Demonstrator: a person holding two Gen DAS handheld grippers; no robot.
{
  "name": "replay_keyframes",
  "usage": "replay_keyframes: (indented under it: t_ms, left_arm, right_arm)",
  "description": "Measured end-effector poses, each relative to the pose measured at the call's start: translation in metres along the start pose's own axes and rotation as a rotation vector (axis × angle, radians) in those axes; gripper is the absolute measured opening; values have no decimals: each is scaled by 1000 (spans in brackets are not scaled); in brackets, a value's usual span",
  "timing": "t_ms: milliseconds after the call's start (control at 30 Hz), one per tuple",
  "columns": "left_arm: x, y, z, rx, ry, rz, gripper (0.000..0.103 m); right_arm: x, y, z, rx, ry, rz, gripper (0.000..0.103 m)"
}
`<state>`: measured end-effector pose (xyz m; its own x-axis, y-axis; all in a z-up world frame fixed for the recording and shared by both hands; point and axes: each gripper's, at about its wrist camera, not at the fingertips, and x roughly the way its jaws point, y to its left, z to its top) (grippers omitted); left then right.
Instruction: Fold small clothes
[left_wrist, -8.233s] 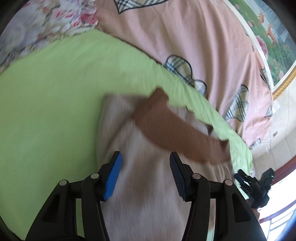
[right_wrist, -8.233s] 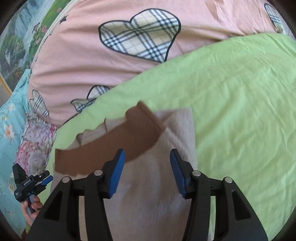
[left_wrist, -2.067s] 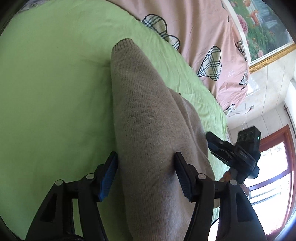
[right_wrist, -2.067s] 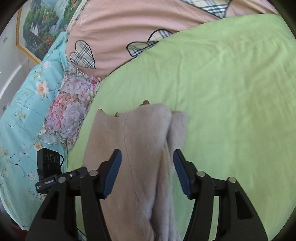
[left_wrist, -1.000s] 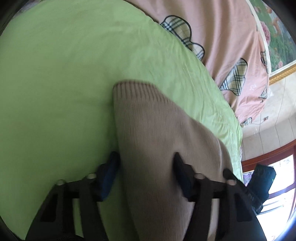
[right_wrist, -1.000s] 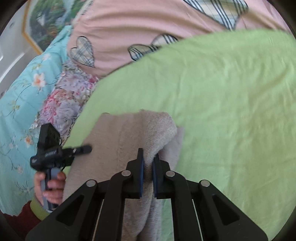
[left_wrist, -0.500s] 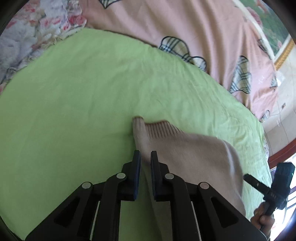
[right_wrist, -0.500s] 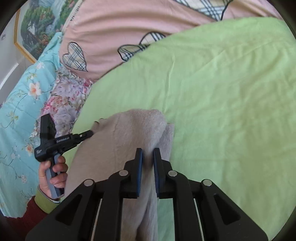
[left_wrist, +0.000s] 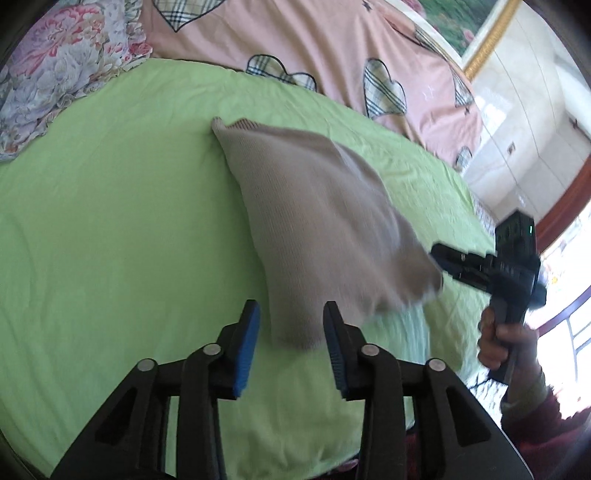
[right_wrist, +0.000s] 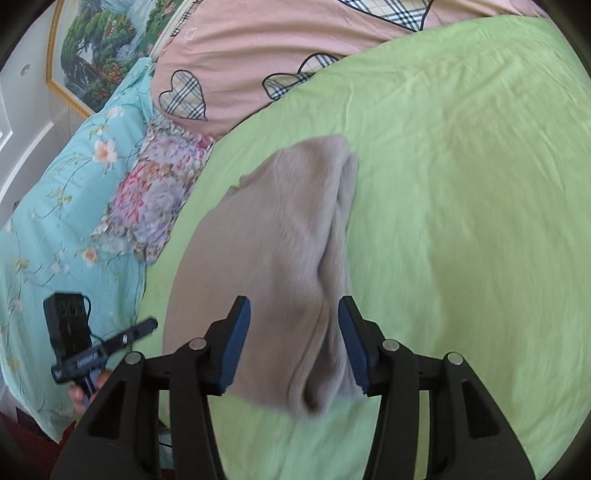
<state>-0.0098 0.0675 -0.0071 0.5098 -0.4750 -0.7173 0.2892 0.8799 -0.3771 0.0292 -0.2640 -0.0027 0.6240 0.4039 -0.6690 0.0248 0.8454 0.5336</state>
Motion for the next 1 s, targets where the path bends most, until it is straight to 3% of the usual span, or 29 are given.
replay_keyframes:
  t_ms: [167,267,400,500,533,600,633,667,833,1000]
  left_arm:
    - [10,-20,-33,66,-11,85,39]
    - [24,-27,-36,87,-71,170,52]
    - [51,-27,-31,80,-81,251,54]
    - [55,-23,-29,52,-92,256,53]
    - [56,-21,-25,44,-104,275,54]
    - [49,-12,-20,-10,-124,315,53]
    - [48,-8,-16,-36,-118,311,51]
    - [46,-5,-15,-55,-111,316,49]
    - [44,-18,-23,-32,-77,313,15]
    - [29,-22,-21,-43,-113,289,11]
  right_arm:
    - [1,5,-21,-23,17,2,51]
    - [5,7,-26,-37,19,10,51]
    - [12,9,-30,-42,8,14,51]
    - [14,9,-33,-39,-2,27,51]
    - [14,9,-33,-41,-5,34,48]
    - [16,12,-33,-54,0,39,16]
    - [16,12,-31,-48,5,43,6]
    - [14,11,-29,-41,-3,55,6]
    - [-19,11,-12,-32,-116,112,6]
    - [-28,6,-10,-41,-123,60,6]
